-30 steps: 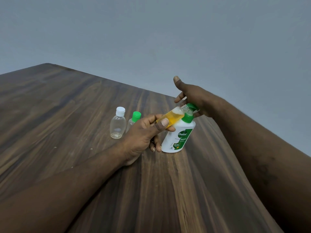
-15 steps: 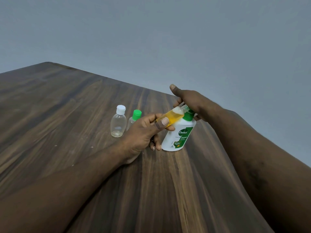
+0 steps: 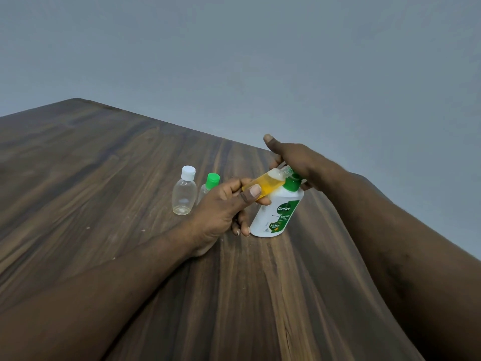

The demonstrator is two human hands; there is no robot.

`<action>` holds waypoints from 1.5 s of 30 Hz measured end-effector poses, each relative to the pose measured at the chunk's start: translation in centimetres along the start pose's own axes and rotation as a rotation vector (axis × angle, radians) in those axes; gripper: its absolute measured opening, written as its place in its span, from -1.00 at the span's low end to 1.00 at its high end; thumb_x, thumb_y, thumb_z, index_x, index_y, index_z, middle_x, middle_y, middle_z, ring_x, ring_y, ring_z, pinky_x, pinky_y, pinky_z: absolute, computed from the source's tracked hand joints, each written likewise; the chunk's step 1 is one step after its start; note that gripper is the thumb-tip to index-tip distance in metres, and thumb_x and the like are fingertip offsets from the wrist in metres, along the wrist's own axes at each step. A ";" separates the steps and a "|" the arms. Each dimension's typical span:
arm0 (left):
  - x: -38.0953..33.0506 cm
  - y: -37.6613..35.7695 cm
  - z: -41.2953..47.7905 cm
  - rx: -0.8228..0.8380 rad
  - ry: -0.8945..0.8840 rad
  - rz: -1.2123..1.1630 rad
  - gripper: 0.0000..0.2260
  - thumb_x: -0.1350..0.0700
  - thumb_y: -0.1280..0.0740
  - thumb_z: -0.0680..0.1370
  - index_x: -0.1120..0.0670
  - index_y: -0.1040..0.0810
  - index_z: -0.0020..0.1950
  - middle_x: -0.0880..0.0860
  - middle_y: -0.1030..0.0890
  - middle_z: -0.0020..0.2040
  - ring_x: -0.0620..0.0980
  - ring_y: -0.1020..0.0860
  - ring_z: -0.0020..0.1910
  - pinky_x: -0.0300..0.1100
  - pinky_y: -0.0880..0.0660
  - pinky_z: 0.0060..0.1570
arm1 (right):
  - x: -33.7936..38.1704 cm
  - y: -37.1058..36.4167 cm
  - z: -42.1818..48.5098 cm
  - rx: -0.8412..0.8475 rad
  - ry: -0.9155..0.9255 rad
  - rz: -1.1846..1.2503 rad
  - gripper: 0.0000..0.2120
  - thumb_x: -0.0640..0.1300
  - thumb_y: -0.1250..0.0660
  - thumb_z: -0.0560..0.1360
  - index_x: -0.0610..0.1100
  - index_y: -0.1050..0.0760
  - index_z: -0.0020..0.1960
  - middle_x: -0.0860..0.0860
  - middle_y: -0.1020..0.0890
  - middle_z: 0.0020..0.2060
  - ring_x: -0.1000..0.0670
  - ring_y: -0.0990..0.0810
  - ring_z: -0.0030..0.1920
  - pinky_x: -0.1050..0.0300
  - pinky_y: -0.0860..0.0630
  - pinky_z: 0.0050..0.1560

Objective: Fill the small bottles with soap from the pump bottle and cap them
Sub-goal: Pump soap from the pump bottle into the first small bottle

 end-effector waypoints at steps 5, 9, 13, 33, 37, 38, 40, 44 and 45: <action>0.1 -0.1 0.0 0.005 0.008 0.009 -0.67 -0.06 -0.27 0.66 0.13 -0.54 0.29 0.04 -0.70 0.18 0.01 -0.51 -0.43 -0.18 -0.38 -0.42 | -0.1 0.0 0.2 -0.027 0.021 -0.006 -0.32 0.52 -0.10 0.55 -0.07 -0.60 -0.11 -0.07 -0.69 0.00 -0.13 -0.64 0.03 -0.07 -0.53 0.09; 0.0 0.0 0.0 0.002 0.000 -0.008 -0.67 -0.06 -0.28 0.65 0.13 -0.54 0.30 0.05 -0.70 0.18 0.02 -0.51 -0.43 -0.18 -0.38 -0.43 | 0.3 1.0 -0.1 -0.046 0.003 0.023 -0.25 0.56 -0.08 0.52 -0.09 -0.62 0.01 -0.07 -0.66 0.04 -0.12 -0.63 0.05 -0.07 -0.55 0.06; -0.1 -0.1 0.0 0.011 -0.010 -0.007 -0.68 -0.06 -0.26 0.67 0.14 -0.54 0.28 0.05 -0.70 0.19 0.01 -0.52 -0.43 -0.24 -0.40 -0.46 | 1.0 2.1 -0.3 -0.008 -0.023 -0.025 -0.18 0.61 -0.02 0.48 -0.09 -0.61 0.08 -0.08 -0.62 0.06 -0.14 -0.63 0.09 -0.15 -0.59 0.19; 0.1 -0.1 0.1 0.022 -0.003 0.003 -0.71 -0.05 -0.24 0.69 0.12 -0.55 0.27 0.05 -0.69 0.20 0.04 -0.52 -0.41 -0.18 -0.39 -0.41 | 0.8 1.5 -0.3 0.002 -0.013 0.031 -0.20 0.58 -0.06 0.50 -0.11 -0.62 0.07 -0.07 -0.65 0.02 -0.10 -0.64 0.02 -0.06 -0.58 0.05; 0.1 -0.1 0.2 0.024 -0.005 -0.003 -0.70 -0.05 -0.24 0.68 0.13 -0.55 0.27 0.05 -0.69 0.20 0.03 -0.52 -0.40 -0.18 -0.40 -0.41 | 1.2 2.2 0.0 -0.026 -0.009 0.033 -0.19 0.62 -0.04 0.47 -0.09 -0.61 0.08 -0.12 -0.66 0.12 -0.13 -0.63 0.11 -0.08 -0.59 0.08; 0.1 -0.1 0.2 0.022 -0.006 -0.003 -0.69 -0.05 -0.24 0.68 0.13 -0.55 0.27 0.05 -0.70 0.20 0.03 -0.52 -0.41 -0.20 -0.41 -0.43 | 1.1 1.9 0.0 -0.030 -0.004 0.021 -0.20 0.60 -0.05 0.48 -0.09 -0.61 0.09 -0.11 -0.66 0.12 -0.13 -0.63 0.11 -0.06 -0.58 0.03; 0.0 -0.2 0.2 0.018 -0.007 -0.001 -0.69 -0.05 -0.24 0.68 0.13 -0.55 0.27 0.05 -0.70 0.19 0.02 -0.52 -0.42 -0.24 -0.41 -0.45 | 0.7 0.9 0.1 -0.013 -0.008 0.002 -0.21 0.57 -0.07 0.51 -0.13 -0.60 0.11 -0.08 -0.66 0.08 -0.11 -0.63 0.06 0.01 -0.52 -0.08; 0.2 0.0 0.1 0.008 0.004 0.004 -0.69 -0.04 -0.25 0.68 0.16 -0.54 0.26 0.06 -0.69 0.19 0.02 -0.51 -0.43 -0.22 -0.39 -0.45 | 0.2 -0.2 0.1 0.002 -0.002 0.010 -0.28 0.54 -0.11 0.53 -0.11 -0.58 0.07 -0.05 -0.67 0.00 -0.09 -0.64 -0.02 0.05 -0.46 -0.14; 0.2 0.0 0.1 0.007 0.007 0.005 -0.69 -0.05 -0.25 0.68 0.16 -0.54 0.26 0.06 -0.69 0.19 0.03 -0.51 -0.43 -0.21 -0.38 -0.44 | 0.2 -0.2 0.1 -0.003 0.007 0.009 -0.28 0.53 -0.11 0.54 -0.11 -0.60 0.06 -0.05 -0.67 0.00 -0.09 -0.64 -0.02 0.05 -0.46 -0.13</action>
Point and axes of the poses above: each hand's wrist, its own z-axis towards the middle knuckle, its own y-axis out of the back of the hand, x = y × z, the point moved 8 cm from there along z, towards the middle knuckle
